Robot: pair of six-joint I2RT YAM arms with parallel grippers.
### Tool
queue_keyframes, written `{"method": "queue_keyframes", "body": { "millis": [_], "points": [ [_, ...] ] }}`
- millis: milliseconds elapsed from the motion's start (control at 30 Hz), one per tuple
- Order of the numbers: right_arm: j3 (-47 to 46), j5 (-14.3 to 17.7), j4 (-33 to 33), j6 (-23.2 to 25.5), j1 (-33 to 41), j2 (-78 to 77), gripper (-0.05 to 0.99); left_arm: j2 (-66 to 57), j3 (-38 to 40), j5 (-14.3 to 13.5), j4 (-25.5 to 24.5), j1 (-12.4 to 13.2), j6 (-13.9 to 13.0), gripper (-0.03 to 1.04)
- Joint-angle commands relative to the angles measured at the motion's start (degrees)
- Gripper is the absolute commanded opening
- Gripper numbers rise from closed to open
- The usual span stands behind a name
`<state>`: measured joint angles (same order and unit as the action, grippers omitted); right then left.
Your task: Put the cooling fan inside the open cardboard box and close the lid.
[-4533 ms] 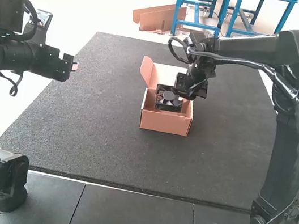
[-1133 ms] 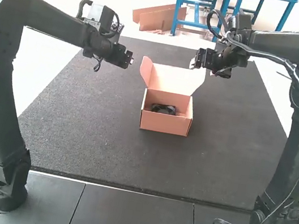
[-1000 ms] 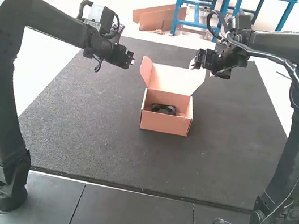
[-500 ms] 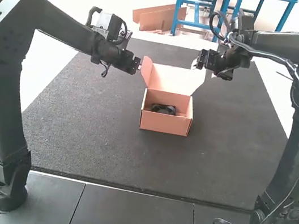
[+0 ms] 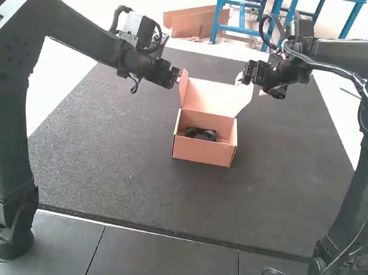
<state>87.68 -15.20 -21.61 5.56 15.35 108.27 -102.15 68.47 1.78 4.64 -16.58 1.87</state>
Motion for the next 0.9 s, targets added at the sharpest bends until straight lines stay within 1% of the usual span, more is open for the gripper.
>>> {"method": "queue_keyframes", "body": {
  "millis": [0,33,100,200,267,367,567,633,700,767,833,867],
  "points": [
    [1.88,-1.06,0.16,0.50,-0.68,-0.51,0.87,-0.33,2.02,1.21,0.89,-1.26,0.86,0.97],
    [1.88,-1.06,0.16,0.50,-0.68,-0.51,0.87,-0.33,2.02,2.00,1.07,-1.53,1.03,0.97],
    [1.97,-1.06,0.16,0.41,-0.59,-0.25,0.86,-0.33,2.02,2.35,1.24,-1.79,1.56,0.97],
    [2.06,-1.06,0.16,0.59,-0.50,-0.16,0.84,-0.33,2.02,2.35,1.60,-2.23,1.56,0.97],
    [2.06,-1.06,0.16,0.59,-0.41,-0.16,0.80,-0.42,2.02,2.35,1.60,-2.32,1.56,0.97],
    [2.06,-1.06,0.25,1.73,-0.41,-0.16,0.80,-0.42,2.02,2.35,1.51,-2.32,1.56,0.97],
    [1.79,-1.06,0.25,1.73,-0.33,-0.25,0.61,-0.42,2.02,2.35,1.51,-2.32,1.73,0.97],
    [1.79,-1.06,0.25,1.73,-0.33,-0.25,0.52,-0.42,2.02,2.35,1.24,-2.32,1.82,0.97],
    [1.71,-1.06,0.25,2.61,-0.24,-0.25,0.50,-0.42,2.02,2.26,1.07,-2.32,1.82,0.97],
    [1.71,-0.97,0.25,3.05,-0.24,-0.25,0.44,-0.33,2.02,2.26,0.98,-2.32,1.82,0.97],
    [1.62,-0.97,0.25,3.49,-0.24,-0.16,0.40,-0.33,2.02,2.17,0.80,-2.32,1.82,0.97],
    [1.53,-0.97,0.25,3.40,-0.24,-0.16,0.40,-0.24,2.11,2.26,0.80,-2.32,1.82,0.97]
  ]
}}
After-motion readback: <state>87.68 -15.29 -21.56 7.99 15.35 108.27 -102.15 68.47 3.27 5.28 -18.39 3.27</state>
